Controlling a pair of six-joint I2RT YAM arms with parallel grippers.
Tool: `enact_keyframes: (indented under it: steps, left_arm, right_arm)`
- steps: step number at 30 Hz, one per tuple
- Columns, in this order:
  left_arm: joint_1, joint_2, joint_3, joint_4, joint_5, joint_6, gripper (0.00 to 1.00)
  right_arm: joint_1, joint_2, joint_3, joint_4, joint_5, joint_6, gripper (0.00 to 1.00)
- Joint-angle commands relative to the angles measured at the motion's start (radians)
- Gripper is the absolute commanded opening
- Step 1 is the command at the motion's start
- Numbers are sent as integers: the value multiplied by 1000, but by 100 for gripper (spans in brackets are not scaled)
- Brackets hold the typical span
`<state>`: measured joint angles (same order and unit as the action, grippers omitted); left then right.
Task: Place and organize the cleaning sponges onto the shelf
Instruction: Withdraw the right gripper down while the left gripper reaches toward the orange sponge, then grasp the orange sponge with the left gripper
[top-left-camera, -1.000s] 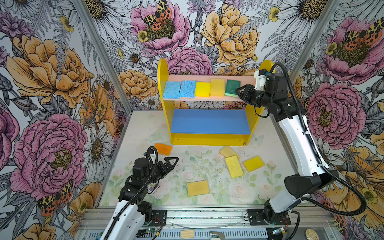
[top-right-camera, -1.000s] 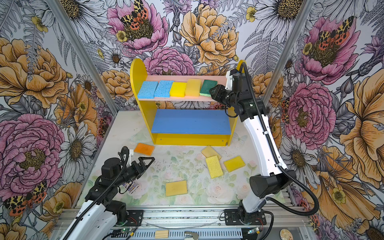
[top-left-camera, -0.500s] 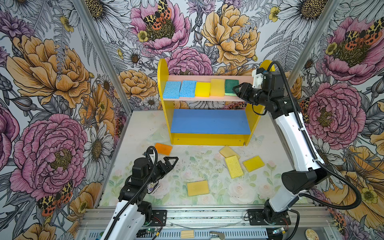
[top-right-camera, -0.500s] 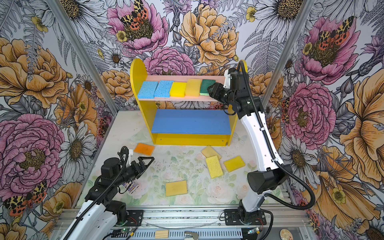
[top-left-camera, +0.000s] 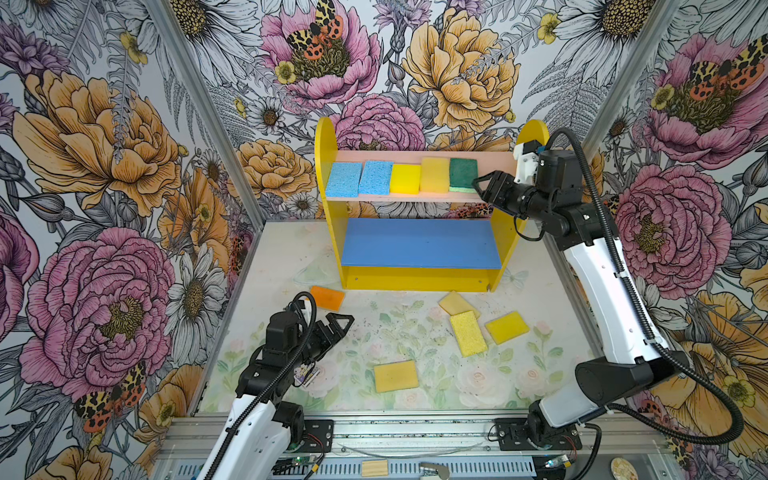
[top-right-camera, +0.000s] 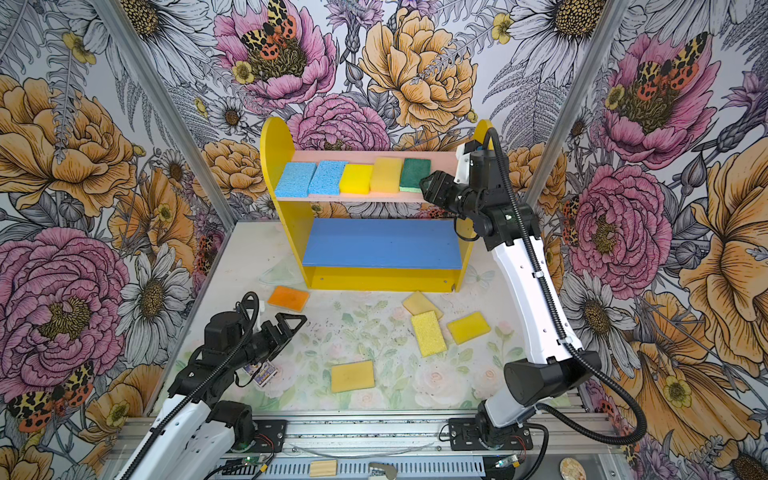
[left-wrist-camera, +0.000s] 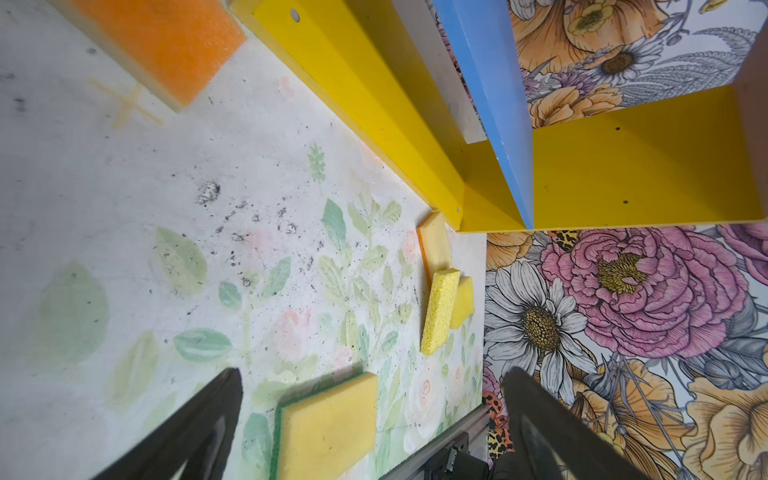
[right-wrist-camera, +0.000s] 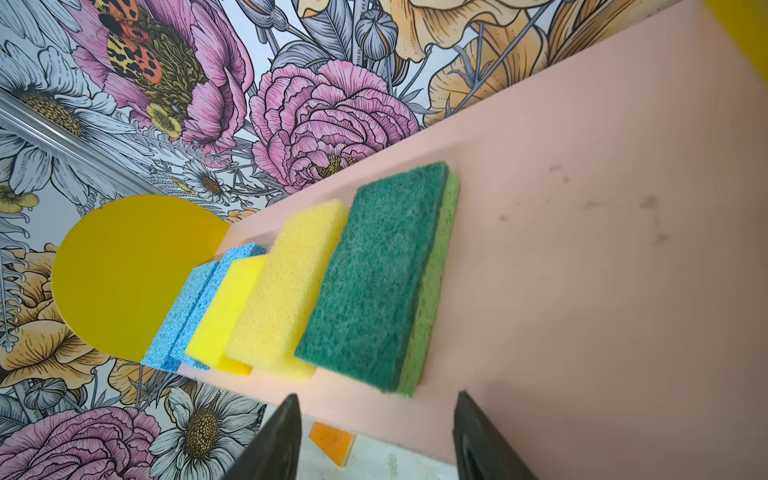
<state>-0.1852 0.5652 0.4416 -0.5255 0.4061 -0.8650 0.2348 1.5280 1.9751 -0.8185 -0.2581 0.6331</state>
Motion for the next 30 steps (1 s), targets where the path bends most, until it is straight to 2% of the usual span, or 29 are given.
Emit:
enact_keyframes:
  steps: [1, 5, 9, 16, 20, 23, 30]
  left_arm:
    - [15, 6, 49, -83, -170, -21, 99]
    - [85, 113, 68, -40, -207, -59, 99]
    - [164, 262, 48, 123, -164, -110, 99]
    - [219, 544, 36, 406, -162, -163, 98]
    - [222, 709, 44, 563, -172, -208, 91]
    - [221, 810, 69, 614, -188, -231, 86]
    - [222, 938, 132, 632, -229, -233, 64]
  right_arm:
    - [14, -121, -74, 7, 7, -23, 60]
    - [32, -244, -229, 12, 3, -19, 62]
    - [38, -383, -420, 43, 7, 6, 63]
    - [42, -568, -731, 89, -47, 57, 63]
    - [43, -623, -855, 107, -90, 81, 64]
    - [44, -651, -909, 111, -99, 86, 64]
    - [47, -687, -965, 120, -107, 101, 64]
